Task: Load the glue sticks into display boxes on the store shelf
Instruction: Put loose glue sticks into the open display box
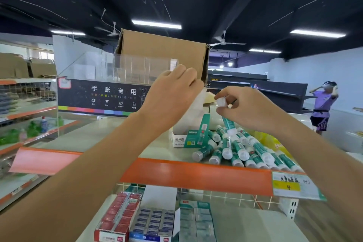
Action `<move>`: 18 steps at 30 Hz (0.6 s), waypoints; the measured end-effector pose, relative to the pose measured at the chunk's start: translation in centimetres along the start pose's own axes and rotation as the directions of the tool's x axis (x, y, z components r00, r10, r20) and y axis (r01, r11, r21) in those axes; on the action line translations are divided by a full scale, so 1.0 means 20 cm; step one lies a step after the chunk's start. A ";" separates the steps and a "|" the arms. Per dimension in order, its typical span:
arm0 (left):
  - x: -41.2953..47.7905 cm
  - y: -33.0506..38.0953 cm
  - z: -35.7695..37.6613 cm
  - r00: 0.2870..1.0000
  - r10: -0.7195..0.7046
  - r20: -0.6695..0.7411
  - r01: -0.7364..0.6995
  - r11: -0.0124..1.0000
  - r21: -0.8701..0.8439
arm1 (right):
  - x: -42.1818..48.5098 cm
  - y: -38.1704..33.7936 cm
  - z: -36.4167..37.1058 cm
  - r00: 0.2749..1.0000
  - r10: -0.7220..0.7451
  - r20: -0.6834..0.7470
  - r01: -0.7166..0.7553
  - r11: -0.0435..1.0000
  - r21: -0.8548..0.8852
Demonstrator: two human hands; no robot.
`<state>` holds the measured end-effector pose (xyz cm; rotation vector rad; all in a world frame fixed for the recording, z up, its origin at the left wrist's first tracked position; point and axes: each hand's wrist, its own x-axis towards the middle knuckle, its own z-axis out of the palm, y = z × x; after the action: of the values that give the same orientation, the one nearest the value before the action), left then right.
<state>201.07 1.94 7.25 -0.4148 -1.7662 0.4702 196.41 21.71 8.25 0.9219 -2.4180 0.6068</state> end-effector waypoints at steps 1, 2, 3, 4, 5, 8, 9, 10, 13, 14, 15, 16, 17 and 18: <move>0.00 -0.01 0.01 1.000 -0.010 0.010 0.010 1.000 0.019 | 0.00 0.00 0.00 1.000 -0.012 -0.021 0.012 1.000 0.010; 0.00 -0.02 0.03 1.000 -0.022 0.013 0.022 0.999 0.041 | -0.01 -0.01 0.01 0.999 -0.022 -0.044 0.023 0.999 0.030; 0.00 -0.03 0.04 0.999 -0.036 0.009 0.036 0.998 0.058 | -0.01 -0.01 0.01 0.997 -0.033 -0.069 0.037 0.998 0.056; -0.01 -0.05 0.05 0.999 -0.051 0.004 0.051 0.996 0.070 | -0.02 -0.02 0.01 0.994 -0.047 -0.098 0.055 0.995 0.083; -0.02 -0.06 0.06 0.998 -0.064 0.006 0.064 0.995 0.078 | -0.02 -0.03 0.01 0.989 -0.064 -0.132 0.079 0.991 0.112; -0.03 -0.07 0.07 0.995 -0.090 0.033 0.087 0.993 0.081 | 0.01 -0.06 0.00 0.965 -0.106 -0.239 0.162 0.960 0.229; -0.04 -0.08 0.07 0.995 -0.095 0.035 0.093 0.993 0.072 | 0.02 -0.07 0.00 0.959 -0.117 -0.259 0.188 0.945 0.269; -0.03 -0.08 0.07 0.994 -0.099 0.033 0.097 0.994 0.058 | 0.04 -0.09 0.00 0.956 -0.132 -0.262 0.210 0.932 0.295; -0.02 -0.10 0.08 0.994 -0.101 0.042 0.100 0.995 0.025 | 0.09 -0.12 0.05 0.963 -0.186 -0.195 0.238 0.926 0.292; -0.01 -0.10 0.09 0.994 -0.097 0.052 0.096 0.995 0.026 | 0.10 -0.12 0.07 0.965 -0.204 -0.166 0.243 0.932 0.269; -0.01 -0.11 0.10 0.994 -0.091 0.059 0.090 0.996 0.028 | 0.12 -0.13 0.10 0.966 -0.217 -0.141 0.246 0.939 0.239; -0.01 -0.12 0.10 0.994 -0.085 0.063 0.083 0.996 0.031 | 0.14 -0.13 0.12 0.967 -0.223 -0.118 0.244 0.947 0.210; -0.01 -0.12 0.11 0.995 -0.080 0.065 0.078 0.996 0.031 | 0.15 -0.12 0.14 0.970 -0.225 -0.096 0.239 0.953 0.184; -0.01 -0.12 0.12 0.995 -0.076 0.065 0.074 0.997 0.033 | 0.17 -0.12 0.16 0.971 -0.226 -0.073 0.236 0.958 0.162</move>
<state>198.77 -0.52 7.86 -0.3131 -1.8300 0.4615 194.91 16.63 8.14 1.2224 -2.1942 0.7474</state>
